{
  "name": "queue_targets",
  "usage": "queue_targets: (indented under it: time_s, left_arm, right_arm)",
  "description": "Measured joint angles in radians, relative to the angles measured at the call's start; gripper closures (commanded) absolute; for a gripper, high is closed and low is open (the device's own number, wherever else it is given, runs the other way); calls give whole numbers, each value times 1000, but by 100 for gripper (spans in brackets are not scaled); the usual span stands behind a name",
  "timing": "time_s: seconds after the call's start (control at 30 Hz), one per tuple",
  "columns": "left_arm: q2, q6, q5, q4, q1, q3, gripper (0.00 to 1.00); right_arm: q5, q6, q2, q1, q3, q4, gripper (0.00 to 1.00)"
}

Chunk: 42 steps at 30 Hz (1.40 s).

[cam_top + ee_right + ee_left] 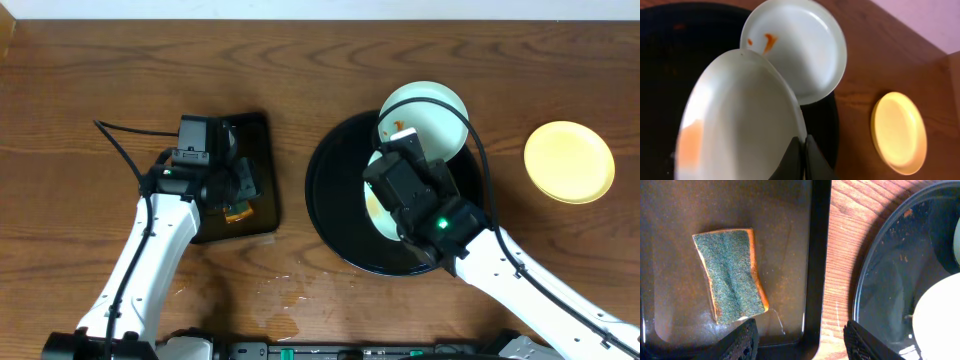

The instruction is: Clean dirty plates on tray and stack at the side

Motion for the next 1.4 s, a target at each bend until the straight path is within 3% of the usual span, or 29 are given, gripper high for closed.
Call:
queue_targets:
  time_s: [0.23, 0.57, 0.73, 0.83, 1.13, 1.27, 1.4]
  left_arm:
    - [0, 0, 0, 0, 0, 0, 43]
    - [0, 0, 0, -3, 0, 0, 43]
    - [0, 0, 0, -4, 0, 0, 43]
    - [0, 0, 0, -4, 0, 0, 43]
    - [0, 0, 0, -4, 0, 0, 43]
    - [0, 0, 0, -5, 0, 0, 43]
    - [0, 0, 0, -11, 0, 0, 43]
  right_arm:
    - [-143, 92, 33, -91, 0, -77, 99]
    - [-414, 143, 241, -254, 0, -71, 98]
    - [-522, 138, 296, -337, 0, -74, 65]
    - [-628, 101, 309, -419, 0, -66, 62]
    - [-925, 0, 413, -616, 0, -22, 76]
    - [-1013, -24, 465, -631, 12, 10, 99]
    - [-1076, -25, 495, -635, 26, 24, 99]
